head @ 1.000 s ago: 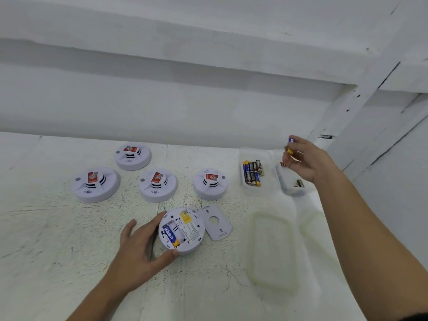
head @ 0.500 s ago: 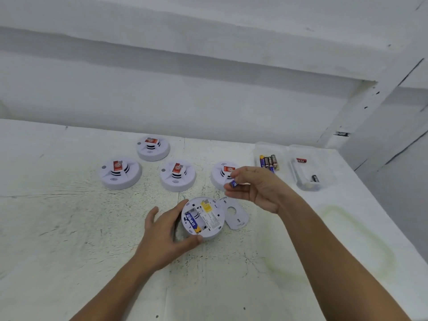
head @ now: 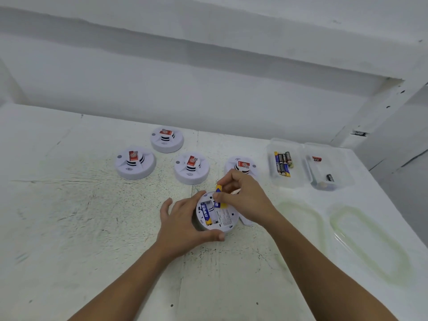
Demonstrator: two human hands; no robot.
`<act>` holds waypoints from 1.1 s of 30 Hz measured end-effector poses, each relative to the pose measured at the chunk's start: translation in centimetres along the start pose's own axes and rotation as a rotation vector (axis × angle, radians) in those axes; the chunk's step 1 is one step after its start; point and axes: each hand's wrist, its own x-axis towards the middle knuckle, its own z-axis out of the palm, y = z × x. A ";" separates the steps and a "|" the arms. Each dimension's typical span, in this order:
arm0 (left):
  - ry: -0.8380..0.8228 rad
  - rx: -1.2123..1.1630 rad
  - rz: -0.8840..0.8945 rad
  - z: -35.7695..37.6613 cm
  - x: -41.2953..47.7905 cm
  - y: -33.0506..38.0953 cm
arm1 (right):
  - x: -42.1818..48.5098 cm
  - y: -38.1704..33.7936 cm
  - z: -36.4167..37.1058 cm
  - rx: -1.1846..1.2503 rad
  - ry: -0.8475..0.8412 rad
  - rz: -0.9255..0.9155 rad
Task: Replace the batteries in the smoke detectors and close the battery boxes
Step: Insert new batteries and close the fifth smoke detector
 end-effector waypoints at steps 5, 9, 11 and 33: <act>0.017 0.033 -0.025 0.3 0.2 -0.2 | -0.2 0.4 1.2 -0.072 -0.019 -0.058; 0.020 0.062 -0.023 0.4 0.2 -0.2 | -0.2 0.4 1.5 -0.127 -0.009 -0.101; 0.021 0.070 -0.015 0.3 0.2 -0.1 | -0.3 0.3 1.5 -0.169 -0.014 -0.119; 0.038 0.138 0.030 0.1 -0.2 0.0 | 0.6 1.5 2.0 -0.270 -0.117 -0.097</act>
